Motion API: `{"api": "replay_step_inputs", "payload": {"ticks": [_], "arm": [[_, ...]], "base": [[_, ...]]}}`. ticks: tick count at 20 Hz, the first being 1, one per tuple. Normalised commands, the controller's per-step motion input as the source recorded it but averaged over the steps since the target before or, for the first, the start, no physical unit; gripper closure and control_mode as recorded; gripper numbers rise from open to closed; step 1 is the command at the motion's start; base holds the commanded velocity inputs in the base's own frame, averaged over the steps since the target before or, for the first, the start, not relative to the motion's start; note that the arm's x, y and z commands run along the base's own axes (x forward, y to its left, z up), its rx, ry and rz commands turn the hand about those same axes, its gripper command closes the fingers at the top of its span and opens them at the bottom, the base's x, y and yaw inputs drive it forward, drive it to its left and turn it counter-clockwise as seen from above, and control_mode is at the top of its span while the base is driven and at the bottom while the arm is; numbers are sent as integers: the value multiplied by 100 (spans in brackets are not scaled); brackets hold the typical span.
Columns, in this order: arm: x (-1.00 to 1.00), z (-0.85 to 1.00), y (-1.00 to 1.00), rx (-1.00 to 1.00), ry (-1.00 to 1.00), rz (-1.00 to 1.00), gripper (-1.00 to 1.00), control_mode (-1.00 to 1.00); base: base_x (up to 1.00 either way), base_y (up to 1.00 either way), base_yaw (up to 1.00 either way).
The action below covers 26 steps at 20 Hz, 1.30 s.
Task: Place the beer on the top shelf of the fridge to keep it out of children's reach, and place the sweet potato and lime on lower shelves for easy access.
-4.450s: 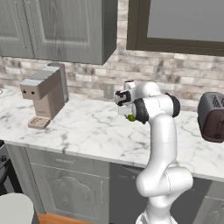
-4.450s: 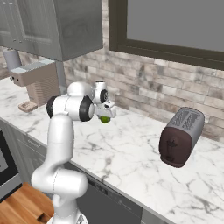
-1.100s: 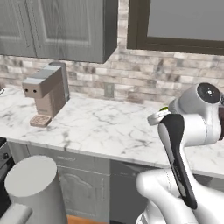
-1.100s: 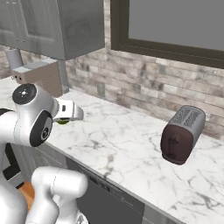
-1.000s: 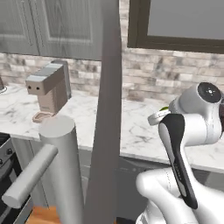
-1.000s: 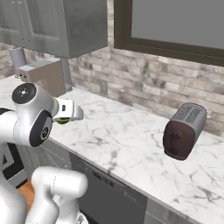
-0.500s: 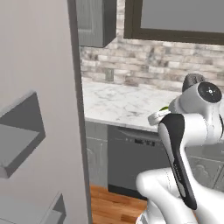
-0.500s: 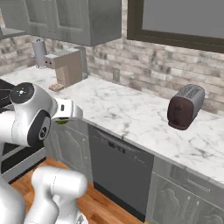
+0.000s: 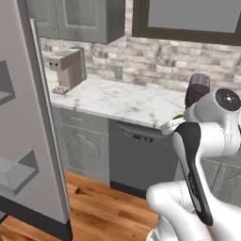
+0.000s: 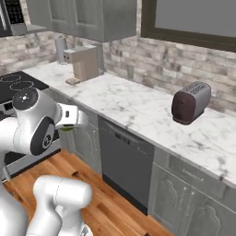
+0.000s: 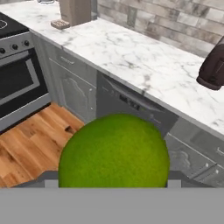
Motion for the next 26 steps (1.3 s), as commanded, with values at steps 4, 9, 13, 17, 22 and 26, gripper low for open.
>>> {"api": "replay_step_inputs", "payload": {"ticks": [4, 9, 13, 17, 22, 26], "arm": [[0, 0, 0, 0, 0, 0, 100, 100], [0, 0, 0, 0, 0, 0, 100, 100], [0, 0, 0, 0, 0, 0, 100, 100], [0, 0, 0, 0, 0, 0, 100, 100], [0, 0, 0, 0, 0, 0, 100, 100], [0, 0, 0, 0, 0, 0, 100, 100]], "base": [[-66, -4, 35], [-69, 0, 40], [-69, 3, 40], [-60, 24, 39], [-30, 62, 38], [-7, 74, 37]]}}
